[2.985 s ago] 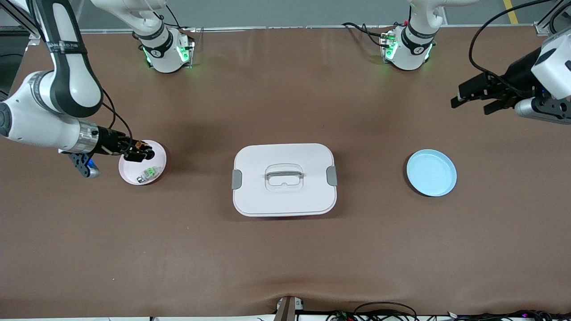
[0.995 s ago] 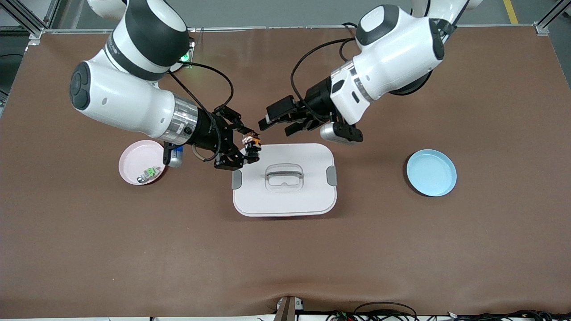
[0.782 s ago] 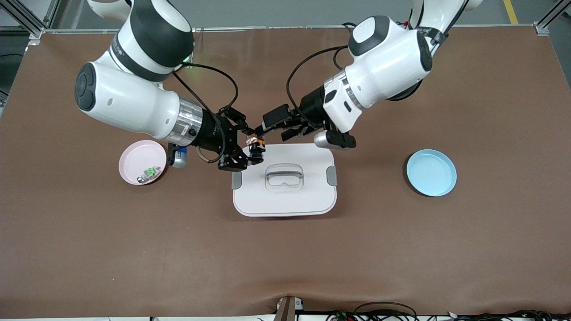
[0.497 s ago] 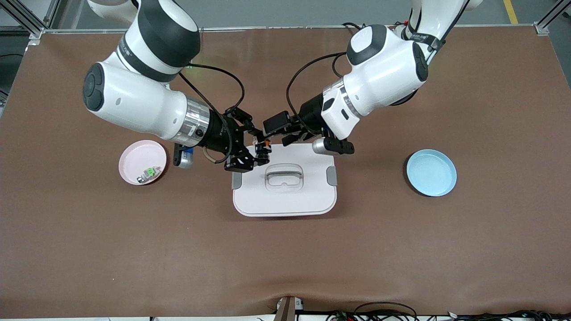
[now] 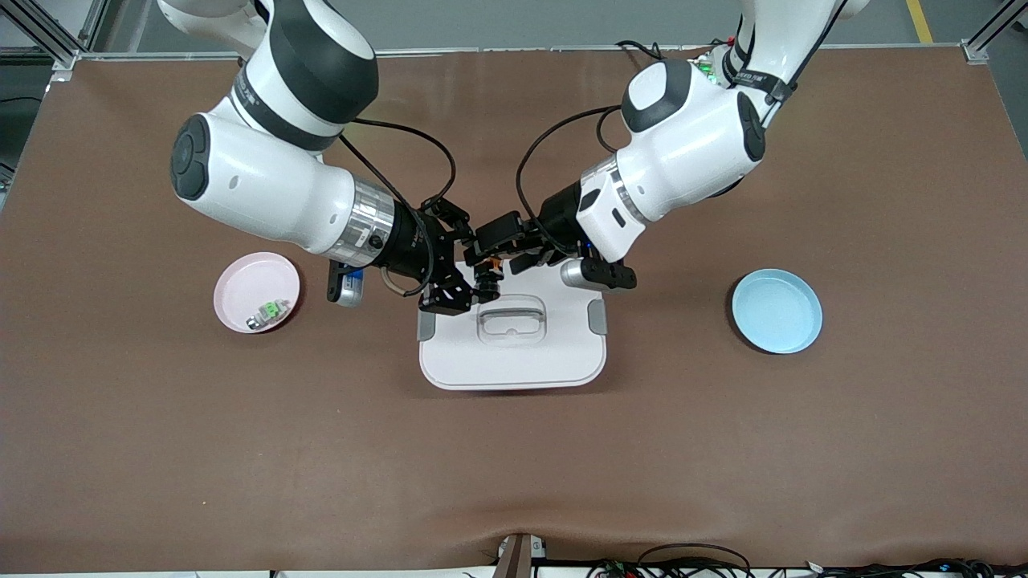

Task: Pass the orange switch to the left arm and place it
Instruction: 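Carry the switch above the box while the left gripper approaches it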

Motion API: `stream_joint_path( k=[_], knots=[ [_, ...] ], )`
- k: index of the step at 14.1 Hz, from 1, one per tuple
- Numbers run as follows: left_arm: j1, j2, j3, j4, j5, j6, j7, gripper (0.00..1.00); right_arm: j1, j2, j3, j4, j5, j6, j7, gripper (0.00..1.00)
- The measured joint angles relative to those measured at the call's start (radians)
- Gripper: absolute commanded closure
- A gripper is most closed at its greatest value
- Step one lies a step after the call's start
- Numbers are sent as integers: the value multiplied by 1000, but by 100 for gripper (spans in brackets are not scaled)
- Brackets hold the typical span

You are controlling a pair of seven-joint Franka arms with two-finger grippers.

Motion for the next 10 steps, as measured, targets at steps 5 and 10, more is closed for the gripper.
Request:
stream_joint_path(
  k=[5,10],
  knots=[
    [1,7,0,7,0,5,54,93,1,11,1,4,1,6,1,100],
    [2,9,1,11,1,7,81,100,6,24,1,6,4,17,1,100]
  ],
)
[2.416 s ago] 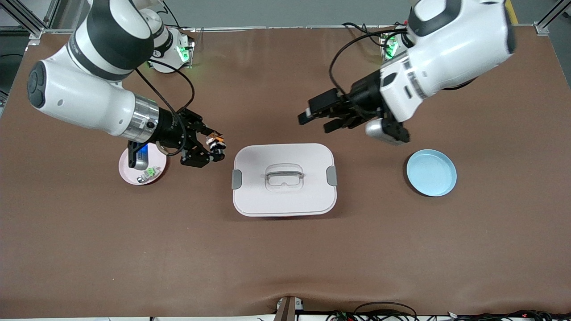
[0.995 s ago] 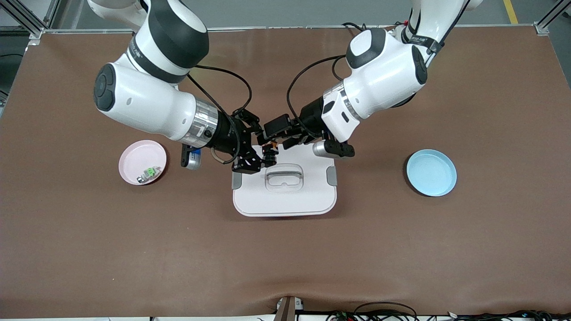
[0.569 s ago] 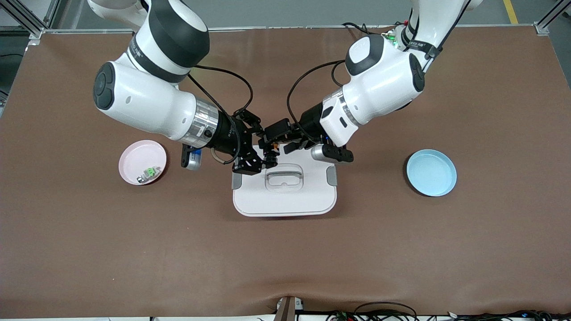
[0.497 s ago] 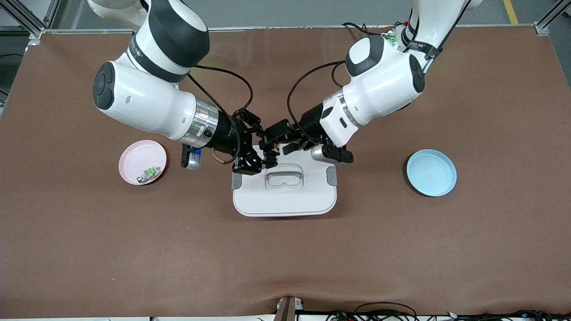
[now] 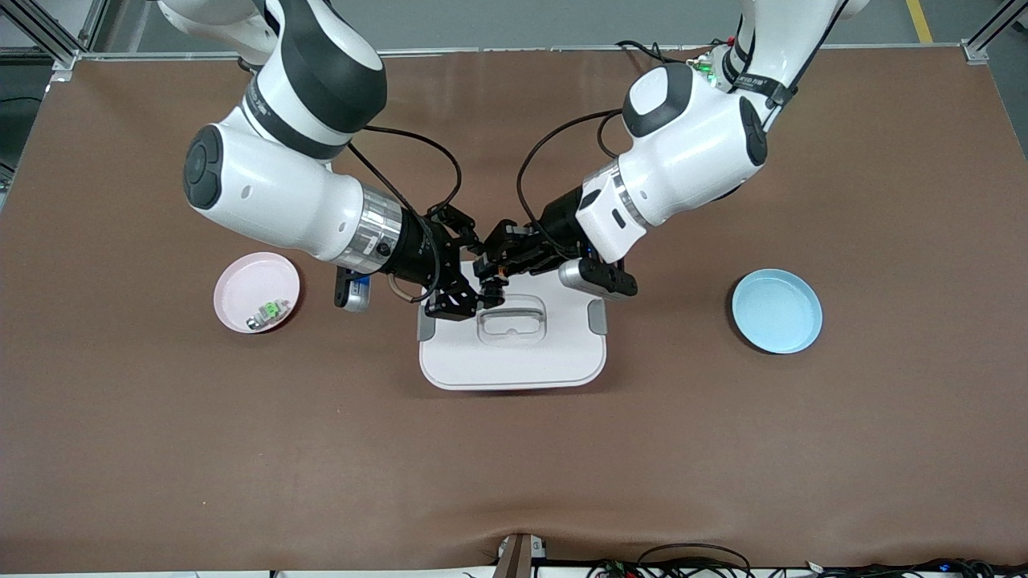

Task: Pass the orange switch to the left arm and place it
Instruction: 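Carry the switch above the box while the left gripper approaches it, then grasp the switch with the left gripper and open the right gripper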

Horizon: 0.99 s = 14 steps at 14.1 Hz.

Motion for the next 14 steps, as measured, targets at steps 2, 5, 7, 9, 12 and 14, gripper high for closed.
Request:
stream_joint_path(
  k=[2,5,7,9,12,14],
  knots=[
    [0,1,0,-1,0,0,0,100,0,3,0,0,1,1,0,13],
    [0,5,1,-2,0,0,1,100,5,11,0,0,2,16,1,0],
    [0,5,1,-3,0,0,1,100,12,14,0,0,2,33,1,0],
    [1,5,1,-3,0,0,1,100,12,15,-2,1,2,36,1,0],
    [4,5,1,1,0,0,1,100,3,15,-14,3,2,17,-1,0],
    [10,3,1,1,0,0,1,100,-24,15,-17,6,2,-31,-17,0]
  ],
)
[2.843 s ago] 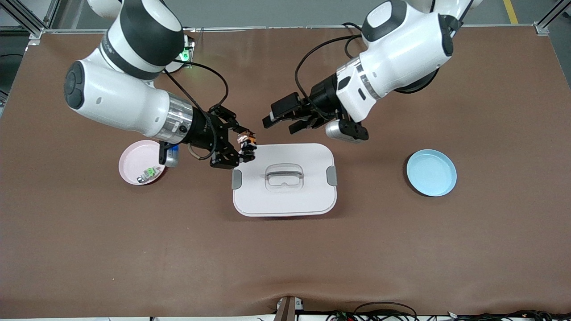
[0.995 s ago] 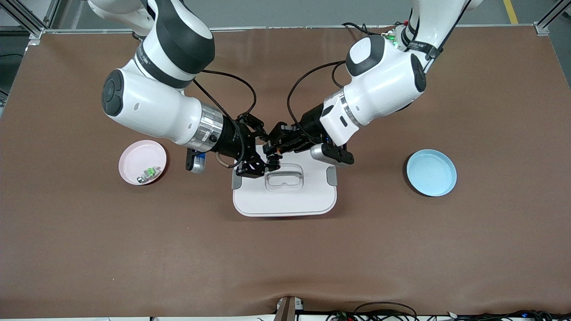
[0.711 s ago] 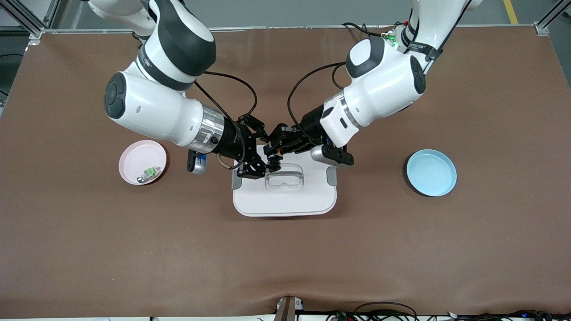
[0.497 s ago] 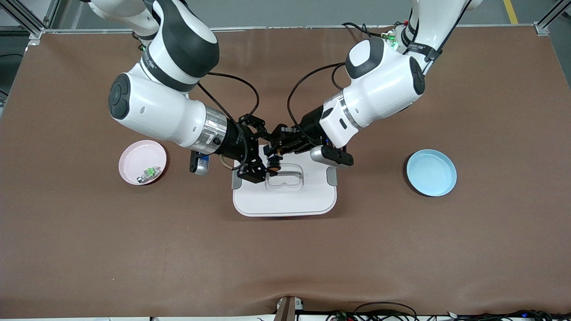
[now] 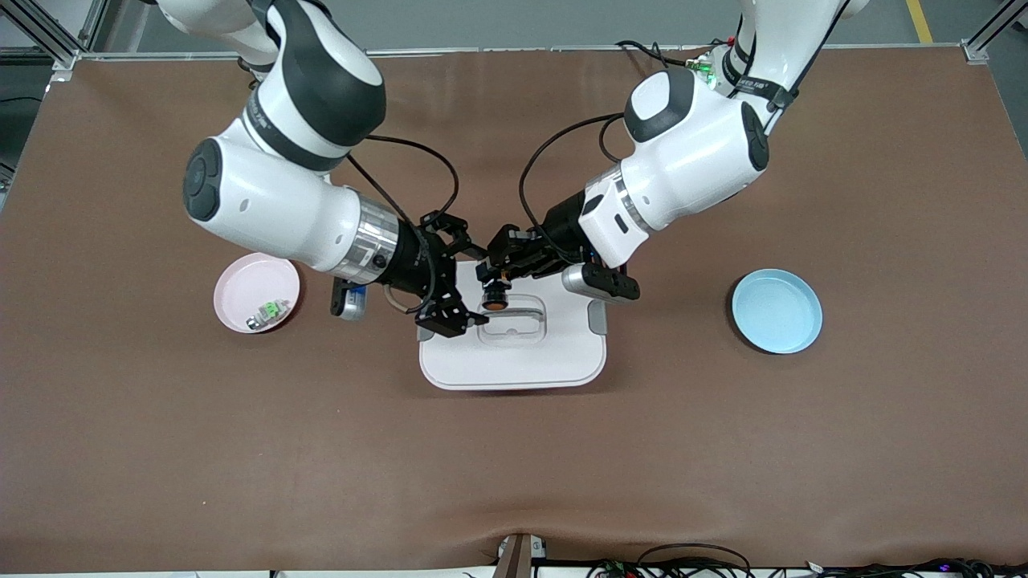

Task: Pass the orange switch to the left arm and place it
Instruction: 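Grasp the switch with the left gripper and open the right gripper, then carry the switch toward the blue plate while the right gripper withdraws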

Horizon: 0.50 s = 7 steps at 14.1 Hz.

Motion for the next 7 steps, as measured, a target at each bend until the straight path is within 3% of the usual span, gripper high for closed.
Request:
stream_joint_path(
  k=[3,7],
  knots=[
    [24,-17,0,0,0,-25,0,100,-71,0,0,19,0,-112,-116,0],
    [90,-94,1,-1,80,-206,-1,100,-149,-6,-8,47,-1,-260,-338,0]
  ],
)
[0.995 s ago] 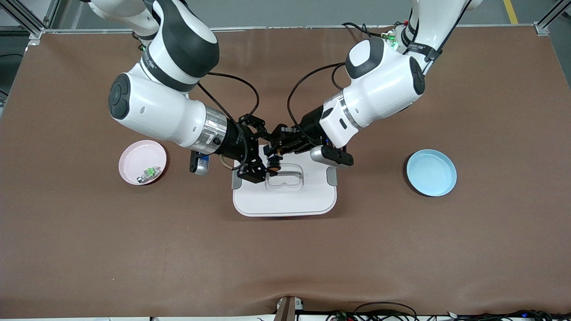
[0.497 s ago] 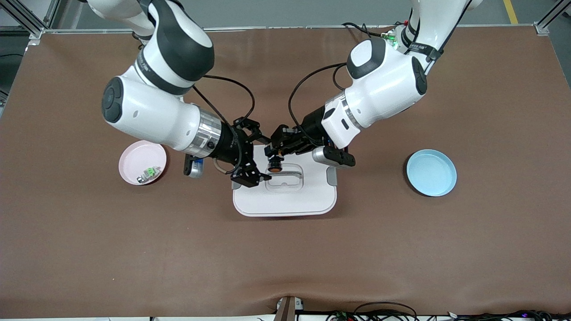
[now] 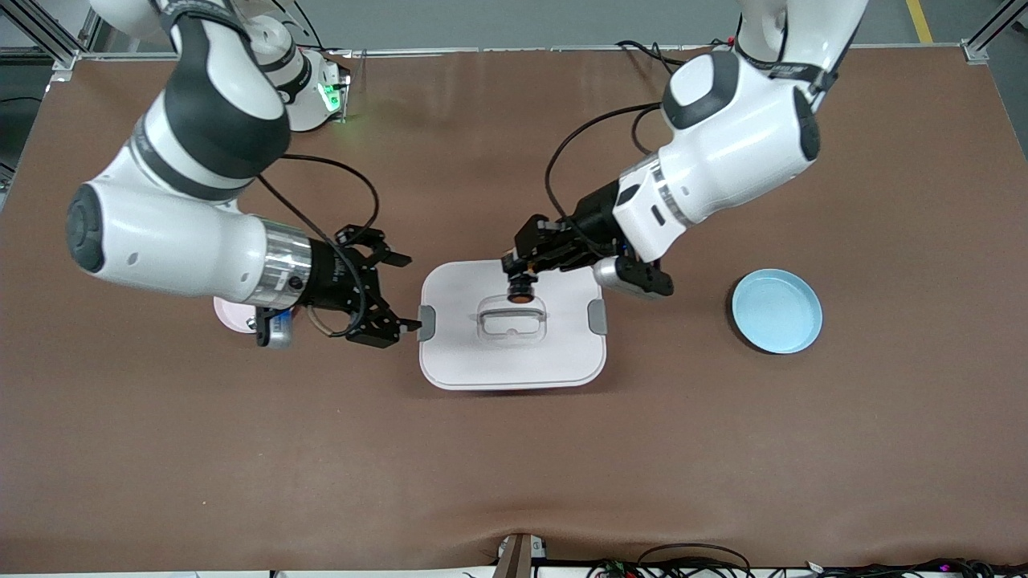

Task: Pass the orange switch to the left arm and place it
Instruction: 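Carry the switch toward the blue plate while the right gripper withdraws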

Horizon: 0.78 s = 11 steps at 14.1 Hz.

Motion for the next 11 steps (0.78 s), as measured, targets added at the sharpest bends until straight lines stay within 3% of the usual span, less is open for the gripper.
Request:
stream_joint_path(
  k=[5,11],
  knots=[
    [86,-123,2,0,213,-263,-2,100,-150,-24,-11,6,-27,-177,-361,0],
    [227,-248,10,-1,415,-569,-6,100,-258,-56,-12,8,-250,-300,-800,0]
  ],
)
